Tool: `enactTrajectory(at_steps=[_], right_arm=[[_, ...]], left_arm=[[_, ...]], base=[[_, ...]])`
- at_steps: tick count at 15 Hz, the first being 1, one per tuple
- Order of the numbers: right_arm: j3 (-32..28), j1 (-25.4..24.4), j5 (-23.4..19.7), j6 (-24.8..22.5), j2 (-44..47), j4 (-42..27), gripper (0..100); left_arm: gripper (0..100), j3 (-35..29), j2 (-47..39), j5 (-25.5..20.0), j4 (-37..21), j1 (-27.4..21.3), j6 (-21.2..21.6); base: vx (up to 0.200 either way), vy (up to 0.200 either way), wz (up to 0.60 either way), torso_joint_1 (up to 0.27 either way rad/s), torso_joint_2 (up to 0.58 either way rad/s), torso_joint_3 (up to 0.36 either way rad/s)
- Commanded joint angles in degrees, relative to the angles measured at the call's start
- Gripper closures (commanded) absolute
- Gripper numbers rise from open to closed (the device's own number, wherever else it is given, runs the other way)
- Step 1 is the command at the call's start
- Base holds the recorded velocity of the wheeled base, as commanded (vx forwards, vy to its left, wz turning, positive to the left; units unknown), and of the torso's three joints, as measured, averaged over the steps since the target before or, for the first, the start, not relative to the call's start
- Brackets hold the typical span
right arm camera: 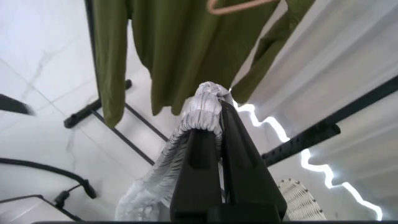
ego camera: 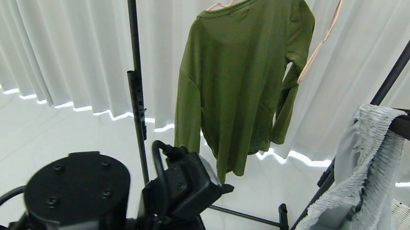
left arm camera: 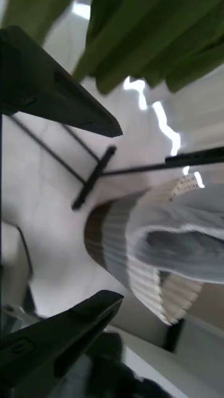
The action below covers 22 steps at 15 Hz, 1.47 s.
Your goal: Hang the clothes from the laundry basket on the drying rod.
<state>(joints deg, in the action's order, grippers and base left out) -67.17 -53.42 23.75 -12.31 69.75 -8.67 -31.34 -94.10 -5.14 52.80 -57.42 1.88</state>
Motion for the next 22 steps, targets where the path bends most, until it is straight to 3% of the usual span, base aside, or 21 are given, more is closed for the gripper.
enactTrajectory(at_steps=[1,3,5,12,13,16,18,21,22], right_arm=[[-0.33,-1.51,-0.02,0.1,-0.23,0.05,100],[-0.59,-3.62,-0.02,0.1,-0.58,0.05,100],[-1.56,-5.12,0.07,0.1,-0.58,-0.03,100],[-3.85,-5.91,0.16,0.01,-0.58,-0.47,100],[-3.85,-5.91,0.16,0.01,-0.58,-0.47,100],[-3.58,-5.91,0.16,0.01,-0.58,-0.56,100],[-3.32,-5.73,0.16,0.1,-0.67,-1.35,100],[-2.09,-5.38,0.16,1.06,-1.29,-3.81,100],[-0.77,-5.03,0.16,1.33,-1.73,-3.9,100]], left_arm=[[0,-6.28,-8.29,4.18,0.02,-4.28,-7.41],[0,-10.67,-13.3,8.66,0.02,-5.6,-13.57],[0,-13.66,-18.31,12.0,0.11,-5.07,-16.29],[0,-15.33,-27.45,12.35,8.11,-2.0,-15.76],[100,-15.06,-28.07,12.35,8.2,-0.41,-15.15],[100,-13.83,-27.98,12.62,8.2,0.03,-13.04],[100,-9.26,-27.1,13.49,9.78,-0.06,-9.17],[100,1.37,-24.47,14.29,19.45,0.03,0.76],[100,2.6,-21.65,14.46,18.57,0.38,1.11]], base=[[0.0,0.0,0.0,0.0,0.0,0.0],[0.0,0.0,0.0,0.0,0.0,0.0],[0.0,0.0,0.0,0.0,0.0,0.0],[0.0,0.0,0.0,0.0,0.0,0.0],[0.0,0.0,0.0,0.0,0.0,0.0],[0.0,0.0,0.0,0.0,0.0,0.0],[0.0,0.0,0.0,0.0,0.0,0.0],[0.0,0.0,0.0,0.0,0.0,0.0],[0.0,0.0,0.0,0.0,0.0,0.0]])
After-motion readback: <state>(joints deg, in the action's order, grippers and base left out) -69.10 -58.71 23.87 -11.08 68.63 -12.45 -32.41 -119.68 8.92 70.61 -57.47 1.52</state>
